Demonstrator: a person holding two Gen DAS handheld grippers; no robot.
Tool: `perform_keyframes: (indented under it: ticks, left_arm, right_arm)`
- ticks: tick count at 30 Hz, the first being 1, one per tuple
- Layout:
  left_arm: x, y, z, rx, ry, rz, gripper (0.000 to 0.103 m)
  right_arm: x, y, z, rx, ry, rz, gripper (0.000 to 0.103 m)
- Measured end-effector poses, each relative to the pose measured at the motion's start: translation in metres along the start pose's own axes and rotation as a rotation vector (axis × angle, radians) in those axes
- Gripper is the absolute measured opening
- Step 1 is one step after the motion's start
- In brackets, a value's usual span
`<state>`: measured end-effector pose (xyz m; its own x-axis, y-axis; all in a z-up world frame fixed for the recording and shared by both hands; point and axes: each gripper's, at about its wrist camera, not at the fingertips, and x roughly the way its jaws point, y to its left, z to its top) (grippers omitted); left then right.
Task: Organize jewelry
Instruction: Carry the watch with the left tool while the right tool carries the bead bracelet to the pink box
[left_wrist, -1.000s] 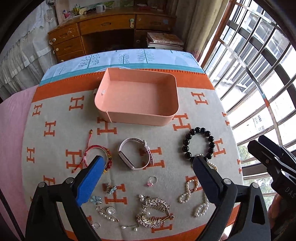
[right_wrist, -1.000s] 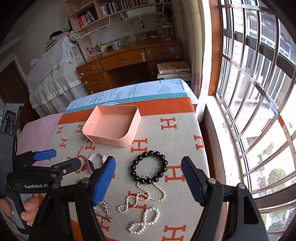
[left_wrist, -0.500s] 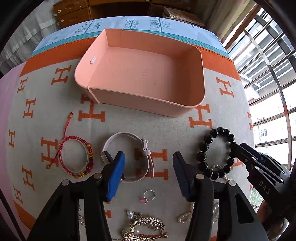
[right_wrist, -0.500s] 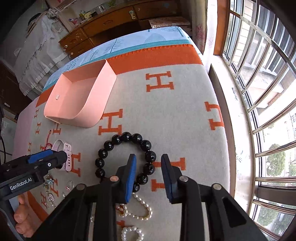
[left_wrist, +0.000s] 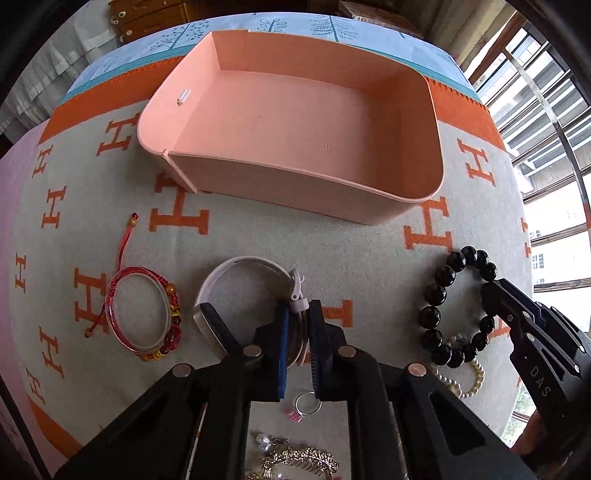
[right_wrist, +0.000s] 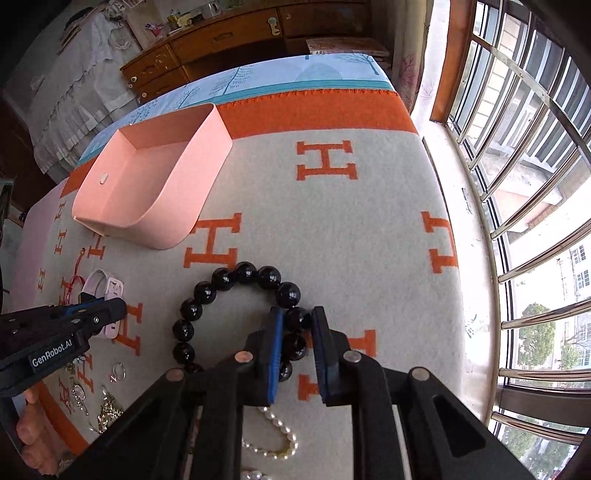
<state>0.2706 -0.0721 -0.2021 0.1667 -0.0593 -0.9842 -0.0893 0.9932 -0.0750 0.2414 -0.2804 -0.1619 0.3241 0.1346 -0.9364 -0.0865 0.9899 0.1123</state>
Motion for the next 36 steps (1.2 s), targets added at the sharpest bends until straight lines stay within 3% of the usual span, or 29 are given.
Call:
perform_keyframes:
  ticks: [5, 13, 23, 30, 34, 36]
  left_arm:
    - [-0.016, -0.009, -0.004, 0.107, -0.076, 0.061, 0.007]
    - [-0.083, -0.01, -0.007, 0.208, -0.227, 0.072, 0.007]
    - [-0.154, 0.034, 0.022, 0.247, -0.401, 0.068, 0.007]
    - [-0.115, 0.036, 0.067, 0.307, -0.403, 0.053, 0.007]
    - [-0.07, 0.034, 0.073, 0.362, -0.379, 0.091, 0.007]
    - [-0.048, 0.036, 0.074, 0.37, -0.331, 0.113, 0.007]
  right_arm:
    - [-0.006, 0.004, 0.0, 0.011, -0.006, 0.026, 0.015]
    - [-0.054, 0.029, 0.01, -0.008, -0.09, 0.089, 0.015]
    - [-0.115, 0.085, 0.045, -0.084, -0.224, 0.133, 0.015]
    - [-0.122, 0.105, 0.08, -0.041, -0.283, 0.185, 0.015]
    - [-0.098, 0.113, 0.094, -0.018, -0.26, 0.198, 0.015]
    - [-0.081, 0.112, 0.101, -0.002, -0.24, 0.189, 0.015]
